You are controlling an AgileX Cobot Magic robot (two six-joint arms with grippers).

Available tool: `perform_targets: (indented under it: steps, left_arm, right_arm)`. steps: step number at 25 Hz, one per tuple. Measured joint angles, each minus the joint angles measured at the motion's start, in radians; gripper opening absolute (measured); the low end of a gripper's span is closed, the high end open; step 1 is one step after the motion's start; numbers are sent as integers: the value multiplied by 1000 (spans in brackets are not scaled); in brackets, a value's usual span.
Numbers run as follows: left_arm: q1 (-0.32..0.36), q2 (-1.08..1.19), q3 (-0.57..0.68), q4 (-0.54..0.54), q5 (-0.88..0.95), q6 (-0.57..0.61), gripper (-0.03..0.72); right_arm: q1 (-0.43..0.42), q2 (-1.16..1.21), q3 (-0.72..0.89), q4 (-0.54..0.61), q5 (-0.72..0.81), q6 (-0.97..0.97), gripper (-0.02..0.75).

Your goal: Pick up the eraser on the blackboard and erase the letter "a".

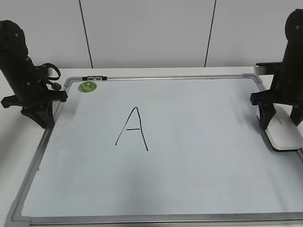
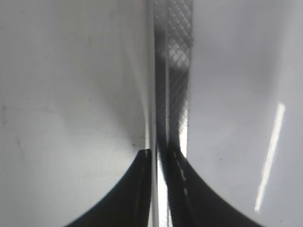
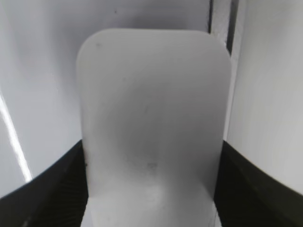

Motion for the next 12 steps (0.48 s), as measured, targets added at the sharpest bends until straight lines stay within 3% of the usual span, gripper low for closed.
perform_targets:
  steps: [12]
  left_arm:
    - [0,0,0,0,0,0,74]
  right_arm:
    - [-4,26,-22,2,-1,-6,526]
